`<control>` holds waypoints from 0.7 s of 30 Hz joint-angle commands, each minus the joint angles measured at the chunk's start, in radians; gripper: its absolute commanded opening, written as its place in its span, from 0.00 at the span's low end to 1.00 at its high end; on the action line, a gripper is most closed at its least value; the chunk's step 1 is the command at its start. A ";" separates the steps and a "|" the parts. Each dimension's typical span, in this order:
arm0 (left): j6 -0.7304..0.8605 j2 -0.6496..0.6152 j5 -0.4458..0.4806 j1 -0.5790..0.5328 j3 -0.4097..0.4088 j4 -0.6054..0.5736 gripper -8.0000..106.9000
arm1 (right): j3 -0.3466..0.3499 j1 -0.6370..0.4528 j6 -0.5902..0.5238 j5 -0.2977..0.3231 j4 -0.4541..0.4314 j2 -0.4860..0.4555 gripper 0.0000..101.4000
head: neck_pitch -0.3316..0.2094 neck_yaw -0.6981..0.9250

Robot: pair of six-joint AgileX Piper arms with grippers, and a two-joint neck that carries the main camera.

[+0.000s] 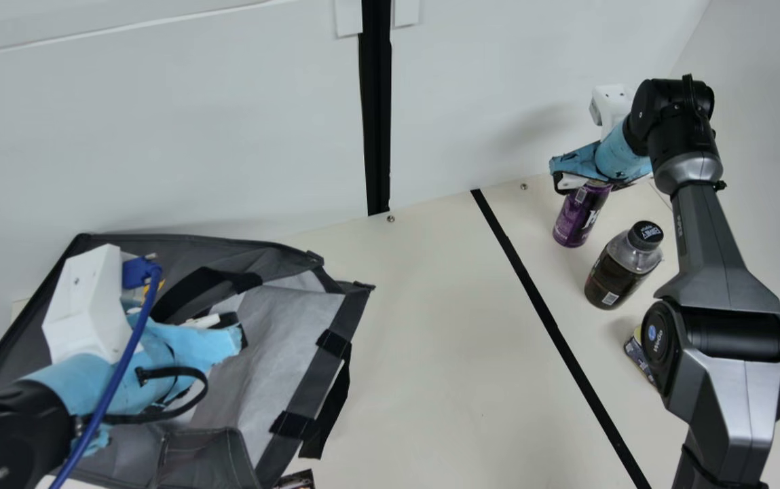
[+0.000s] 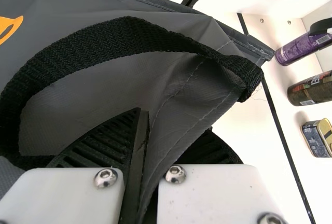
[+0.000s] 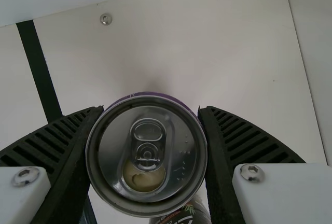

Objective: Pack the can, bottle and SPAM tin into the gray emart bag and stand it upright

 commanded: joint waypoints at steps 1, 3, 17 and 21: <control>0.000 0.000 0.000 0.000 0.000 0.000 0.00 | 0.001 0.000 -0.004 0.003 0.006 0.001 0.15 | -0.021 -0.002; 0.000 0.000 0.000 0.000 0.000 0.000 0.00 | 0.001 0.001 -0.010 0.003 0.008 0.000 0.01 | -0.021 -0.002; 0.000 0.000 0.000 0.000 0.000 0.000 0.00 | -0.004 0.006 -0.082 0.003 0.011 -0.041 0.00 | -0.021 -0.002; 0.000 0.000 0.000 0.000 0.000 0.000 0.00 | 0.005 0.011 -0.102 0.003 0.013 -0.065 0.00 | -0.021 -0.002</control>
